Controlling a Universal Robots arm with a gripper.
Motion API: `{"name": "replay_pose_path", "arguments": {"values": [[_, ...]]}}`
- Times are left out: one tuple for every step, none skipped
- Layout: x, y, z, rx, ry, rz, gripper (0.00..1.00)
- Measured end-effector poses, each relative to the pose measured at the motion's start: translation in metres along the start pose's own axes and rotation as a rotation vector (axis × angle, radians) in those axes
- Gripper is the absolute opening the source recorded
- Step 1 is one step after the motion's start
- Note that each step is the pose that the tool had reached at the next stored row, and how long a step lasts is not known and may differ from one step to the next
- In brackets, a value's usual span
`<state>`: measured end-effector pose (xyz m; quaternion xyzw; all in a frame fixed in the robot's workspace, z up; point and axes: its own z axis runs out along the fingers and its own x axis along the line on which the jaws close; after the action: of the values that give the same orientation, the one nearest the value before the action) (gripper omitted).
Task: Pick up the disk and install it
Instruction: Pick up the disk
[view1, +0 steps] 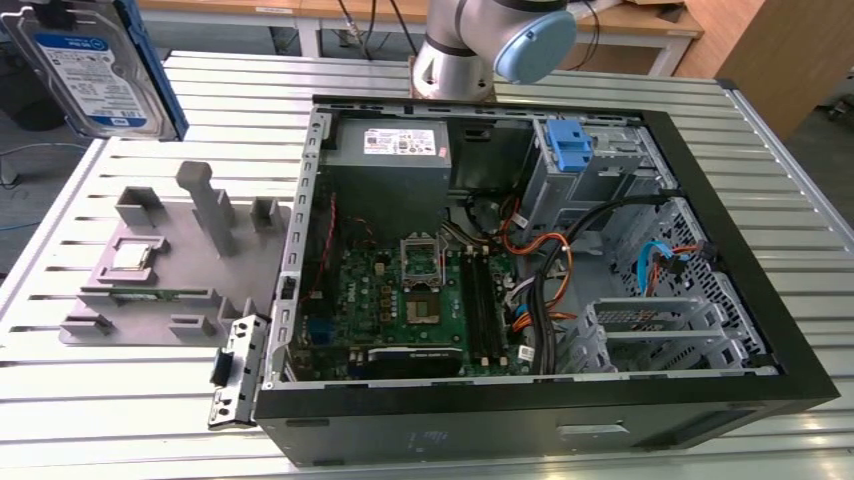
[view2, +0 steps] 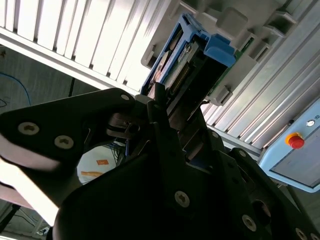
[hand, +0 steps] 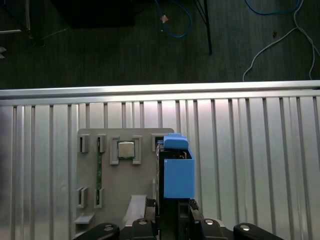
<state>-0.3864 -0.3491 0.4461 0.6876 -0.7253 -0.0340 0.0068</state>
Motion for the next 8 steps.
{"name": "replay_pose_path", "arguments": {"values": [[0.0, 0.0, -0.0001, 0.0, 0.0, 0.0, 0.35], [0.0, 0.0, -0.0002, -0.0001, 0.0, 0.0, 0.35], [0.0, 0.0001, -0.0006, -0.0002, 0.0001, 0.0, 0.35], [0.0, 0.0001, -0.0009, -0.0002, 0.0001, 0.0, 0.35], [0.0, 0.0001, -0.0014, -0.0001, 0.0001, 0.0, 0.35], [-0.0001, 0.0001, -0.002, -0.0001, 0.0, 0.0, 0.35], [-0.0001, 0.0002, -0.0026, -0.0001, 0.0, 0.0, 0.35], [-0.0001, 0.0002, -0.0032, -0.0001, 0.0001, 0.0, 0.35]]}}
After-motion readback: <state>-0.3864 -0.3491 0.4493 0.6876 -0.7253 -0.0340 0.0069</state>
